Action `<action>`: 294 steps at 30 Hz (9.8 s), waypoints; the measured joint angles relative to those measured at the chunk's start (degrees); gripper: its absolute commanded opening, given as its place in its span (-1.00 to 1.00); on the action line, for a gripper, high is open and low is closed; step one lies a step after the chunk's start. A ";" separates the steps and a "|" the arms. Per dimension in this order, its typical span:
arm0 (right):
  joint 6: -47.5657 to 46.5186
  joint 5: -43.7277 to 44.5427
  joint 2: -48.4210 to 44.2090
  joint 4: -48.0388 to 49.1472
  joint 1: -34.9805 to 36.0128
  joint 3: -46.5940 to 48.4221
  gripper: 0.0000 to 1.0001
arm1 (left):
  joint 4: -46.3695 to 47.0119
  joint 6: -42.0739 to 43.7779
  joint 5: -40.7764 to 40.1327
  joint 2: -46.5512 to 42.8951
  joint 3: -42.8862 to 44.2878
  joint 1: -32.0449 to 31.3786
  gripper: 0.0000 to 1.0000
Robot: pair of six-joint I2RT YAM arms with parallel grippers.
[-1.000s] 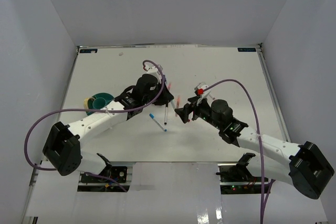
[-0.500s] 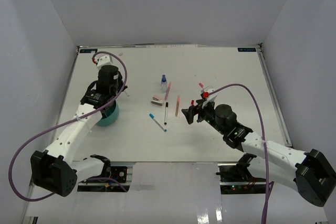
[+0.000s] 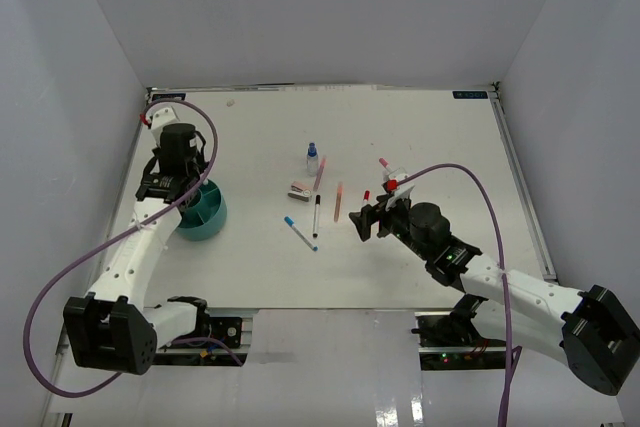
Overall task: Sort the stationery into containers
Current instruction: Place the pen in the storage box, then pick up the pen from the center of the board, then place the pen in the storage box, then pick up the pen from the center of the board, then place the pen in the storage box.
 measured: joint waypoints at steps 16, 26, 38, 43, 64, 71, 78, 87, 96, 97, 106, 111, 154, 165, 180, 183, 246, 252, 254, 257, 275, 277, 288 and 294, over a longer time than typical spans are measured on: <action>0.02 1.27 0.24 0.00 0.02 -0.02 0.80 | 8.15 0.66 -0.33 -1.18 -9.18 5.07 -0.28; 0.02 4.04 2.25 -0.92 0.00 0.04 0.83 | 9.16 0.98 2.49 -1.20 -9.27 6.58 0.16; 1.07 10.14 13.99 -14.43 -6.21 10.99 0.99 | 9.29 3.02 15.50 -4.90 -9.38 6.78 0.76; 1.97 7.50 19.91 -18.56 -16.96 17.33 0.92 | 9.44 4.59 25.11 -6.36 -11.28 6.78 0.85; -5.86 -2.93 43.80 -27.67 -28.57 36.20 0.37 | 9.51 5.18 33.11 -11.58 -13.88 4.17 0.96; -6.08 -3.54 48.85 -28.09 -28.68 38.18 0.25 | 9.51 5.18 33.24 -11.58 -13.88 4.13 0.96; -6.03 -3.89 50.47 -28.02 -28.89 40.04 -0.18 | 9.51 5.16 33.24 -11.39 -13.90 4.13 0.96; -5.88 -1.05 50.40 -28.74 -28.98 40.26 -0.81 | 9.51 4.63 35.54 -10.60 -13.90 4.07 0.96; -5.27 3.37 38.07 -30.82 -27.02 32.35 -0.85 | 9.20 -1.20 45.57 -7.96 -13.07 0.59 0.96; -5.05 2.69 35.12 -29.64 -25.81 30.69 -0.85 | 9.11 -2.23 46.03 -7.72 -12.55 -0.85 0.96; -4.17 -6.16 17.88 -14.73 -5.62 20.13 -0.83 | 10.08 -10.45 44.15 -4.24 -8.74 -16.04 0.96; -2.56 -9.99 15.58 -7.87 -0.96 15.15 -0.81 | 10.51 -13.46 41.05 -0.39 -7.21 -21.62 0.96; 2.01 -9.62 17.70 2.71 3.34 13.14 0.80 | 12.02 -16.22 26.49 8.70 -3.28 -28.13 -0.81; 7.04 -0.57 15.93 -4.13 2.01 13.14 0.80 | 2.34 -7.37 11.28 -0.55 -2.08 -9.42 -0.79; 8.57 5.73 16.72 -8.59 0.52 13.16 0.80 | 1.14 -0.20 4.61 -1.20 -1.11 3.19 -0.77; 8.55 5.77 17.66 -9.42 0.52 13.29 0.82 | 1.66 0.68 4.50 -1.99 -1.27 5.20 -0.76; 22.34 19.37 40.02 -27.52 -0.55 26.23 -0.61 | 9.81 -0.59 41.46 -10.23 -13.55 6.62 0.96; 20.06 18.75 37.44 -26.29 -0.57 23.39 -0.85 | 9.42 -3.74 42.42 -11.43 -13.09 -0.37 0.96; 18.93 18.43 36.54 -25.97 -0.52 22.60 -0.85 | 9.35 -5.31 42.49 -11.32 -12.59 -3.10 0.96; 16.46 17.99 34.07 -24.74 -0.02 20.81 -0.85 | 9.31 -7.58 42.49 -10.71 -11.69 -6.71 0.96; -1.57 -1.79 9.81 4.59 7.89 3.13 -0.84 | 10.10 -16.72 35.93 8.04 -2.03 -31.28 0.80; -1.86 -2.67 9.14 5.88 8.02 2.45 -0.84 | 10.40 -17.11 35.30 9.81 -1.38 -32.70 0.75; -2.71 -3.93 7.54 9.99 8.11 0.37 -0.77 | 11.45 -18.49 33.55 14.82 0.61 -35.21 0.11; -2.75 -3.15 7.23 10.38 8.11 0.04 -0.63 | 11.89 -18.86 33.29 15.37 0.83 -35.52 -0.33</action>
